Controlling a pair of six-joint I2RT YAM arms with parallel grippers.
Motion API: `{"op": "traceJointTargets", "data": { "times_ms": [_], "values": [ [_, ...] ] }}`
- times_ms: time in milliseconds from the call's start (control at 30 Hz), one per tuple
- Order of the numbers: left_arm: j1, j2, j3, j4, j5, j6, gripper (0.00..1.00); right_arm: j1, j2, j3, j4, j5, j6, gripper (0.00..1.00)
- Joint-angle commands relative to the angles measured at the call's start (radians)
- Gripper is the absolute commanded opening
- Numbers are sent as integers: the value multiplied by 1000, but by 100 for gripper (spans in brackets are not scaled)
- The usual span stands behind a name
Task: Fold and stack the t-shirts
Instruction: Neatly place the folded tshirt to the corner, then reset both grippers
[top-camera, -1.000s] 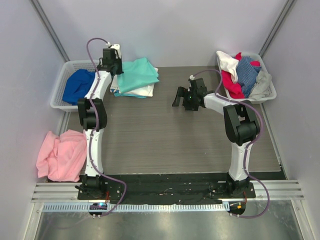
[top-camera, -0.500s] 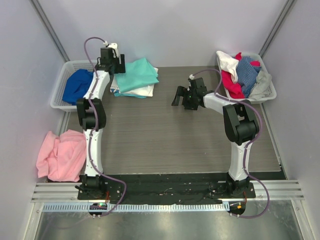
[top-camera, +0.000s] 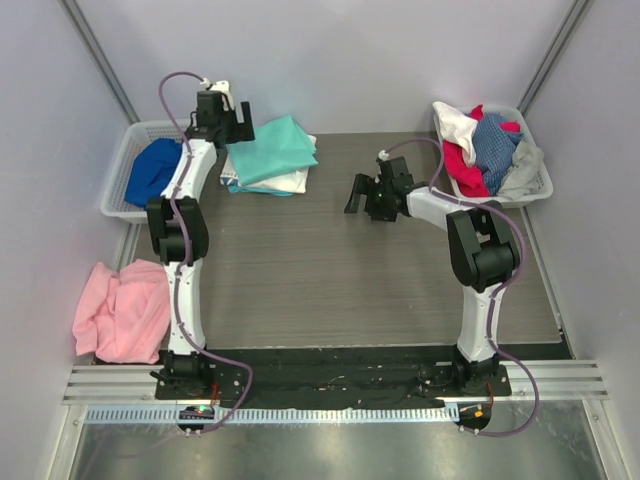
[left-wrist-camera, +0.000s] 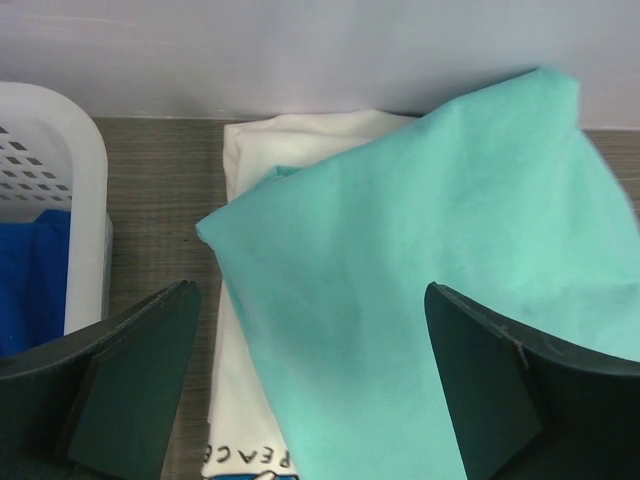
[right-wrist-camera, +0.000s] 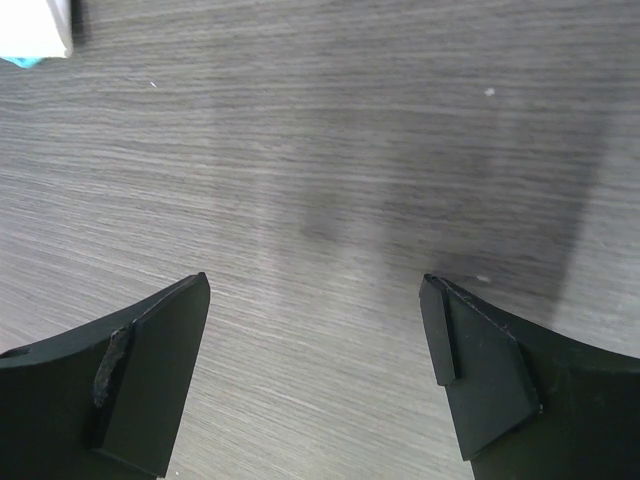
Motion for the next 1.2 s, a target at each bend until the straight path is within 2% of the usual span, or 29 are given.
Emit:
{"op": "traceJointTargets", "data": {
  "times_ms": [0,133,233,333,433,467,533,567,767,933,1167],
  "values": [
    [-51,-186,-22,25,36,-54,100,5,-97,-31,-64,93,-36,99],
    [-121,-313,-129,7,8,-114,100,12,-186,-57,-94,135,-49,100],
    [-175,-449,-281,16,-19,-163,100,20,-272,-100,-111,168,-50,100],
    [-232,-589,-463,19,-125,-207,100,37,-358,-149,-143,199,-46,100],
    [-290,-739,-672,16,-223,-272,100,70,-471,-227,-160,285,-35,100],
    [-306,-785,-803,30,-252,-298,100,78,-506,-280,-156,305,-30,100],
    [-350,-912,-939,70,-317,-345,100,104,-602,-337,-153,377,-15,100],
    [-365,-953,-1064,80,-351,-355,100,109,-634,-398,-153,398,6,100],
    [-505,-1264,-1431,90,-481,-456,100,175,-888,-607,-186,507,77,100],
    [-595,-1422,-1603,88,-536,-520,100,251,-1014,-690,-219,573,135,100],
    [-646,-1499,-1674,47,-589,-562,100,321,-1088,-740,-225,626,163,100]
  ]
}}
